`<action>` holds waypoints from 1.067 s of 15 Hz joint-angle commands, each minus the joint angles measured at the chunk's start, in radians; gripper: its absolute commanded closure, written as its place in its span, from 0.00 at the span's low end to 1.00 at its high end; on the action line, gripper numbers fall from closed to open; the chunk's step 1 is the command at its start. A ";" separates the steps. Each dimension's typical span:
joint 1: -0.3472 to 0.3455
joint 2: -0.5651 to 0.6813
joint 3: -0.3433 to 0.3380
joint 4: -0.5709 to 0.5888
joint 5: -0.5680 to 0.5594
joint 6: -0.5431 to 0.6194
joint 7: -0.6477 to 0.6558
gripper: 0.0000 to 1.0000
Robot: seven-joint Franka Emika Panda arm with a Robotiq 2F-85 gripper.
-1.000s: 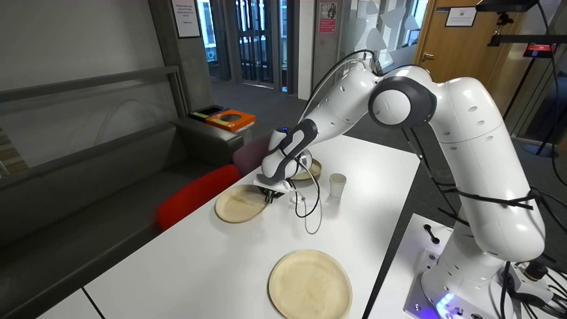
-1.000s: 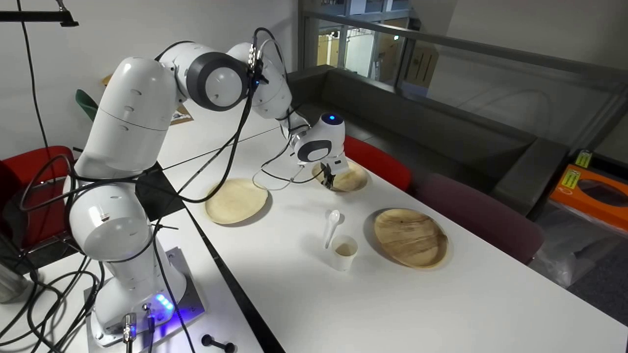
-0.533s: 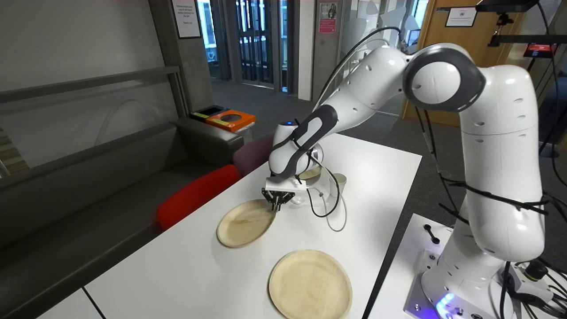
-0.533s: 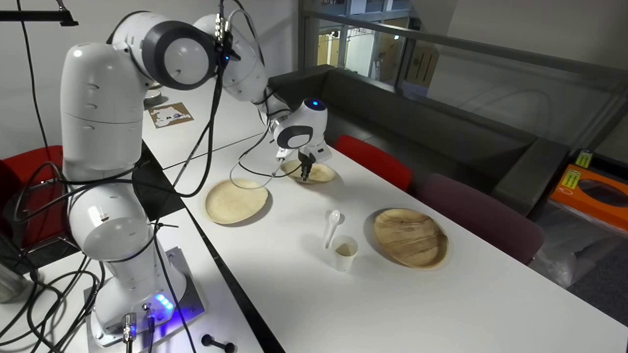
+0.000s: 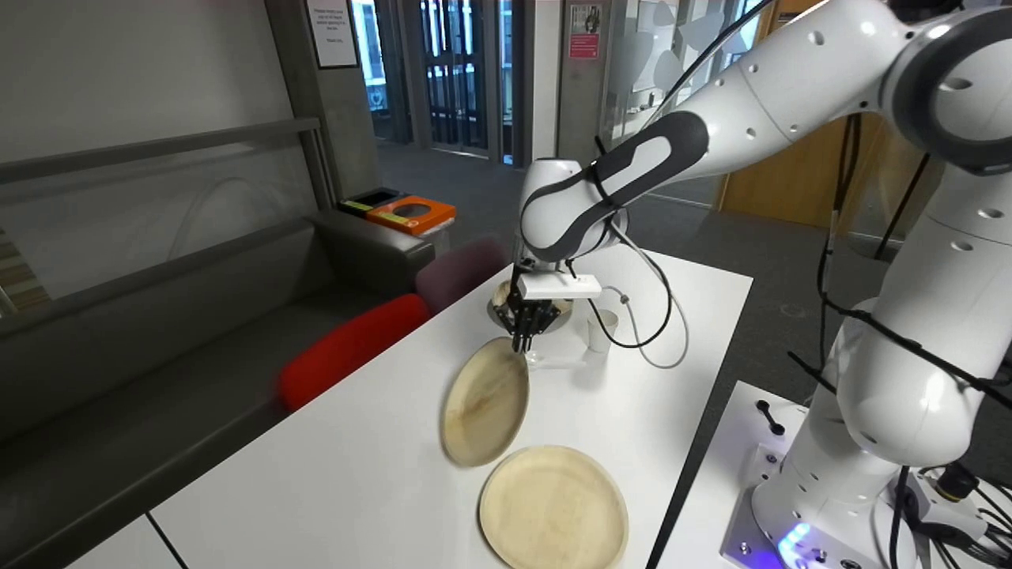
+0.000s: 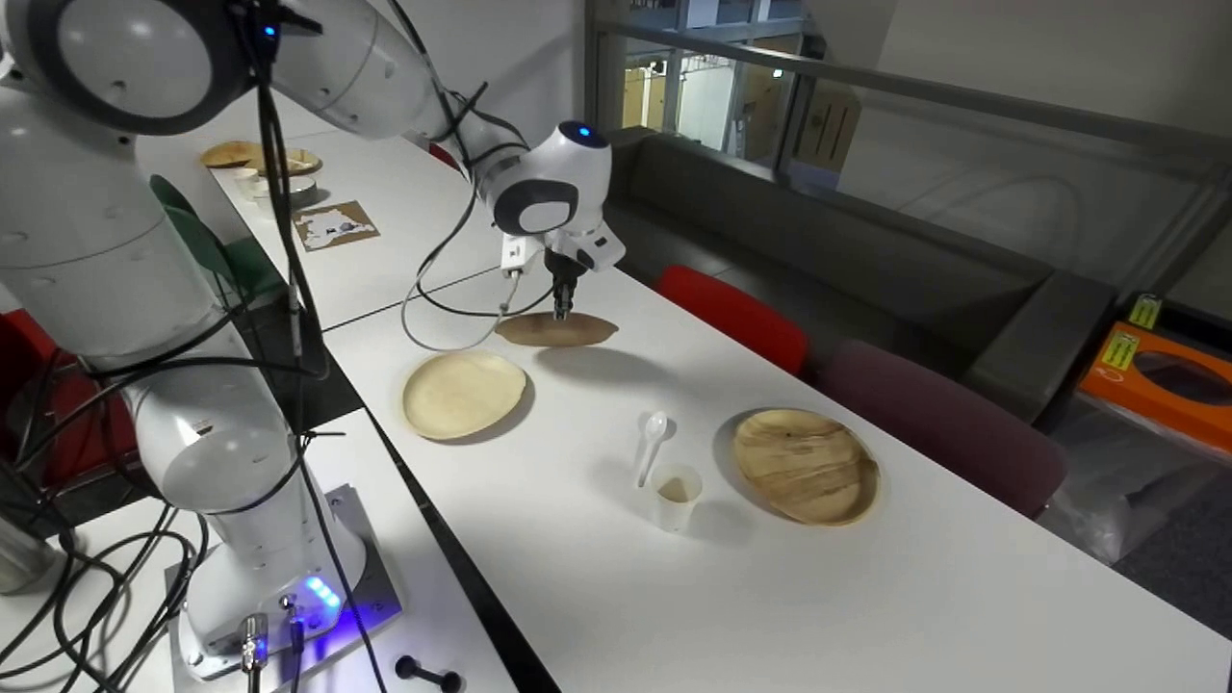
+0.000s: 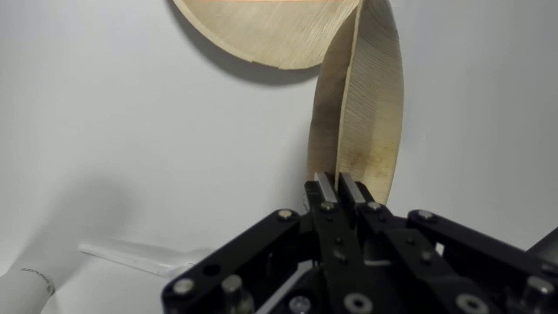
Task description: Stack up the plates
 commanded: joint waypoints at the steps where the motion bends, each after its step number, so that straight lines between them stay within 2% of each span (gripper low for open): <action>1: 0.004 -0.184 0.017 -0.054 0.036 -0.135 -0.017 0.98; 4: 0.023 -0.229 0.049 -0.058 0.045 -0.198 -0.008 0.98; 6: 0.025 -0.199 0.076 -0.048 0.012 -0.244 0.000 0.98; 11: 0.042 -0.088 0.088 -0.023 0.012 -0.377 -0.126 0.98; 16: 0.027 0.038 0.070 0.041 -0.021 -0.471 -0.275 0.98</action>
